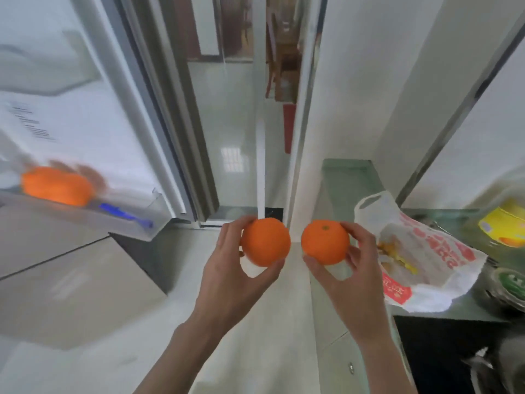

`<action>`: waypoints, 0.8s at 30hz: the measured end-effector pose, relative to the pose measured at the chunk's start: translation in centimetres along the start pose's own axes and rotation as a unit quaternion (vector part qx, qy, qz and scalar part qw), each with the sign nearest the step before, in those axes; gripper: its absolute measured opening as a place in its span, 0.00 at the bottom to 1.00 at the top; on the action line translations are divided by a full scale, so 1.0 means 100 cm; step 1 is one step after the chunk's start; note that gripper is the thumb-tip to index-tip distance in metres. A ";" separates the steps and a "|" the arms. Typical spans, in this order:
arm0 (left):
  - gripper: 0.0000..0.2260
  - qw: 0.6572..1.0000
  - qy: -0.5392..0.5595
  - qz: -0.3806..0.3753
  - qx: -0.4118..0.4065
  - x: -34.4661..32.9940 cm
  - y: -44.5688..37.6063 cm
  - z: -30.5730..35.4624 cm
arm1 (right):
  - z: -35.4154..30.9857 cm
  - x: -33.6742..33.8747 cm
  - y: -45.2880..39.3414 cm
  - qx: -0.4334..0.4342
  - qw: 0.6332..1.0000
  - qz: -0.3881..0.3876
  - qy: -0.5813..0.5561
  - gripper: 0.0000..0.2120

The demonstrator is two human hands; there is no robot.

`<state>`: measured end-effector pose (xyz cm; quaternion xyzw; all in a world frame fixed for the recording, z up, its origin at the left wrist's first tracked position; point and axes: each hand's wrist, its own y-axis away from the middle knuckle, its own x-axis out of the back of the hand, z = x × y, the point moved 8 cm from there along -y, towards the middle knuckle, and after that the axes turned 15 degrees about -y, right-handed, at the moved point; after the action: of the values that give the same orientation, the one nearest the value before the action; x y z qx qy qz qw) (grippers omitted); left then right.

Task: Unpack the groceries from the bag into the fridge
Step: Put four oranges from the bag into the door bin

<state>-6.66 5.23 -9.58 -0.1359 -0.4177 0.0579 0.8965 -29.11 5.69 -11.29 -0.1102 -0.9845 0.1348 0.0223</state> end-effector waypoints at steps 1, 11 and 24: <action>0.36 1.000 -0.004 0.014 0.009 0.011 0.005 -0.008 | -0.002 -0.015 0.002 0.002 1.000 -0.017 -0.004 0.41; 0.36 0.989 -0.048 0.119 0.073 0.125 0.050 -0.092 | -0.034 -0.156 0.018 0.048 0.989 -0.134 -0.032 0.40; 0.30 0.978 0.003 0.187 0.088 0.246 0.065 -0.203 | -0.071 -0.305 0.062 0.067 0.987 -0.143 -0.026 0.35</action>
<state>24.77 12.82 -5.92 -0.1319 -0.3753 0.2606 0.8797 2.43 6.55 -6.53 0.0374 -0.9790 0.1990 0.0231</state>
